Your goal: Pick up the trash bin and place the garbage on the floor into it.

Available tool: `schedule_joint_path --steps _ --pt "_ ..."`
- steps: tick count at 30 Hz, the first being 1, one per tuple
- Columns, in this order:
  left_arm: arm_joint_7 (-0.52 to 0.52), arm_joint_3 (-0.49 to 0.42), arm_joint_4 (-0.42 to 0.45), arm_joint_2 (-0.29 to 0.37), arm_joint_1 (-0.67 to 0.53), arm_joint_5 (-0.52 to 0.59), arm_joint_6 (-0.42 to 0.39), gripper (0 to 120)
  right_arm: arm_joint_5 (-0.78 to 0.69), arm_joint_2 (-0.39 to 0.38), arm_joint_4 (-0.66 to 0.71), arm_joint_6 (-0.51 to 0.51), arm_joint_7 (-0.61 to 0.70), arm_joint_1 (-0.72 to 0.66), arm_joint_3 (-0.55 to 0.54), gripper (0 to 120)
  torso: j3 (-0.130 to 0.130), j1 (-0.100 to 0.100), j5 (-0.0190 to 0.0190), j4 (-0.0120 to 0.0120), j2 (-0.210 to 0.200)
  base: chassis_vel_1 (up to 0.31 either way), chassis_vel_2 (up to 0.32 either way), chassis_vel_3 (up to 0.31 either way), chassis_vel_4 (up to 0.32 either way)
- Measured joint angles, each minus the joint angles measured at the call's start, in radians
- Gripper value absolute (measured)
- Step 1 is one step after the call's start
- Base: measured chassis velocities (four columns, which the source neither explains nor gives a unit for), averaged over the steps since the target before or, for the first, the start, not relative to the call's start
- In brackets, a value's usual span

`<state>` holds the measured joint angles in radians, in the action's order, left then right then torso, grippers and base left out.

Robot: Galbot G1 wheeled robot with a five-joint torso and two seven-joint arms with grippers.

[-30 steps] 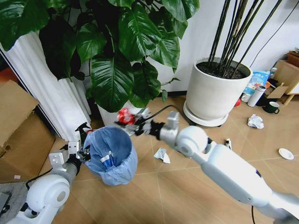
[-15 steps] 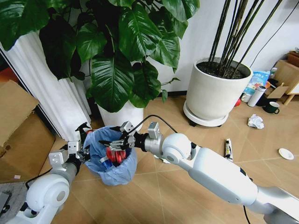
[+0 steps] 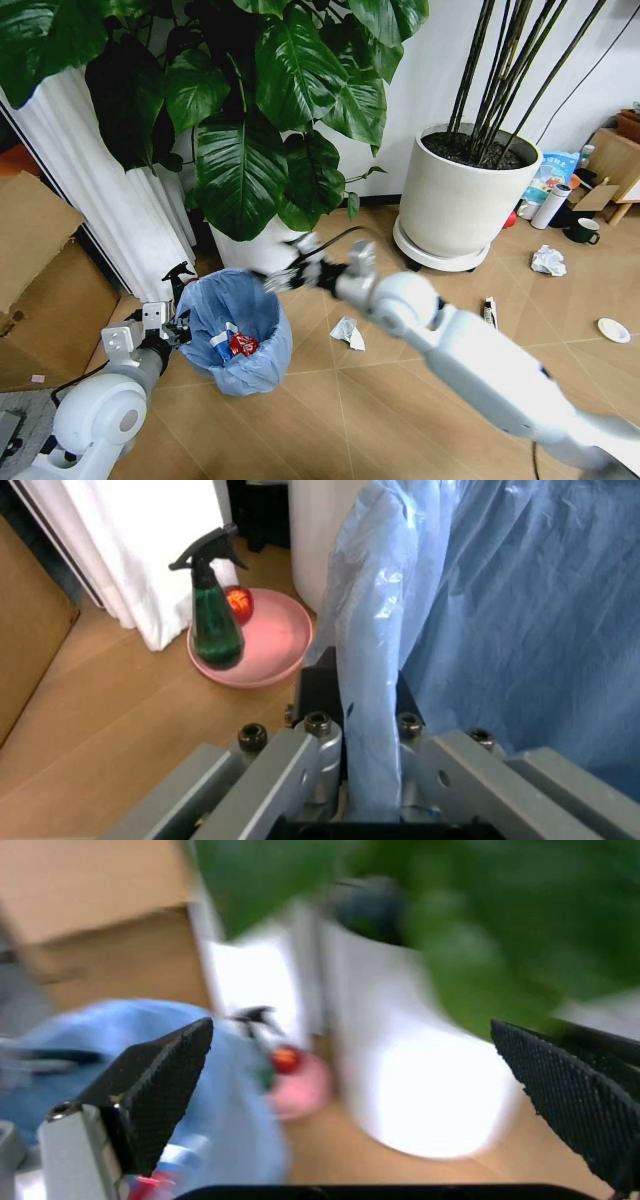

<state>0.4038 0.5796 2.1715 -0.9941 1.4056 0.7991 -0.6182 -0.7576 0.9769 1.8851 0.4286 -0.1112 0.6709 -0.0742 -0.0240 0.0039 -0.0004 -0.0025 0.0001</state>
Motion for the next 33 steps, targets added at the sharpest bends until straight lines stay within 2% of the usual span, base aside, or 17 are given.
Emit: schedule_joint_path --steps 2,3,5,7,11,14,15,18,19,22,23,26,33 --pt "0.000 0.001 0.004 0.000 0.000 -0.002 0.001 0 0.033 -0.033 -0.036 -0.009 -0.012 0.073 0.075 100 0.000 0.000 -0.0002 0.0000 0.000 0.000 0.000 0.000 0.000" --pt "0.000 0.001 0.004 0.000 0.000 -0.002 0.001 0 0.033 -0.033 -0.036 -0.009 -0.012 0.073 0.075 100 0.000 0.000 -0.0002 0.0000 0.000 0.000 0.000 0.000 0.000" --pt "0.000 0.003 0.009 0.000 0.001 -0.002 0.002 0 0.109 -0.054 -0.120 -0.050 -0.041 0.132 0.113 100 0.000 0.000 0.0002 -0.0001 0.000 0.000 0.000 0.000 0.000" --pt "0.000 0.004 0.014 0.001 0.004 -0.003 0.002 0 0.193 -0.056 -0.225 -0.108 -0.071 0.156 0.125 100 0.000 0.000 -0.0001 0.0001 0.000 0.000 0.000 0.000 0.000" --pt "0.000 0.005 0.018 0.003 0.007 -0.003 0.003 0 0.234 -0.046 -0.325 -0.137 -0.081 0.162 0.121 100 0.000 0.000 0.0003 0.0000 0.000 0.000 0.000 0.000 0.000" --pt "0.000 0.007 0.022 0.005 0.012 -0.003 0.003 0 0.274 0.001 -0.498 -0.190 -0.088 0.149 0.089 100 0.000 0.000 -0.0001 0.0002 0.000 0.000 0.000 0.000 0.000" --pt "0.000 0.007 0.022 0.005 0.012 -0.003 0.003 0 0.274 0.001 -0.498 -0.190 -0.088 0.149 0.089 100 0.000 0.000 -0.0001 0.0002 0.000 0.000 0.000 0.000 0.000" --pt "0.001 0.003 0.023 0.006 0.015 -0.005 0.004 0 0.319 0.084 -0.669 -0.251 -0.094 0.122 0.059 100 0.000 0.000 -0.0001 0.0003 0.000 0.000 0.000 0.000 0.000" --pt "0.001 0.003 0.023 0.006 0.015 -0.005 0.004 0 0.319 0.084 -0.669 -0.251 -0.094 0.122 0.059 100 0.000 0.000 -0.0001 0.0003 0.000 0.000 0.000 0.000 0.000" --pt "0.000 0.001 0.023 0.010 0.017 -0.005 0.004 0 0.356 0.180 -0.776 -0.280 -0.110 0.104 0.057 100 0.000 0.000 -0.0001 0.0005 0.000 0.000 0.000 0.000 0.000" --pt "0.000 0.001 0.023 0.010 0.017 -0.005 0.004 0 0.356 0.180 -0.776 -0.280 -0.110 0.104 0.057 100 0.000 0.000 -0.0001 0.0005 0.000 0.000 0.000 0.000 0.000" --pt "0.001 0.000 0.023 0.012 0.021 -0.005 0.005 0 0.378 0.244 -0.833 -0.285 -0.112 0.100 0.057 100 0.000 0.000 -0.0011 0.0006 0.000 0.000 0.000 0.000 0.000" --pt "0.000 -0.002 0.026 0.021 0.025 -0.005 0.006 0 0.391 0.306 -0.917 -0.294 -0.112 0.089 0.076 100 0.000 0.000 -0.0005 0.0003 0.000 0.000 0.000 0.000 0.000"
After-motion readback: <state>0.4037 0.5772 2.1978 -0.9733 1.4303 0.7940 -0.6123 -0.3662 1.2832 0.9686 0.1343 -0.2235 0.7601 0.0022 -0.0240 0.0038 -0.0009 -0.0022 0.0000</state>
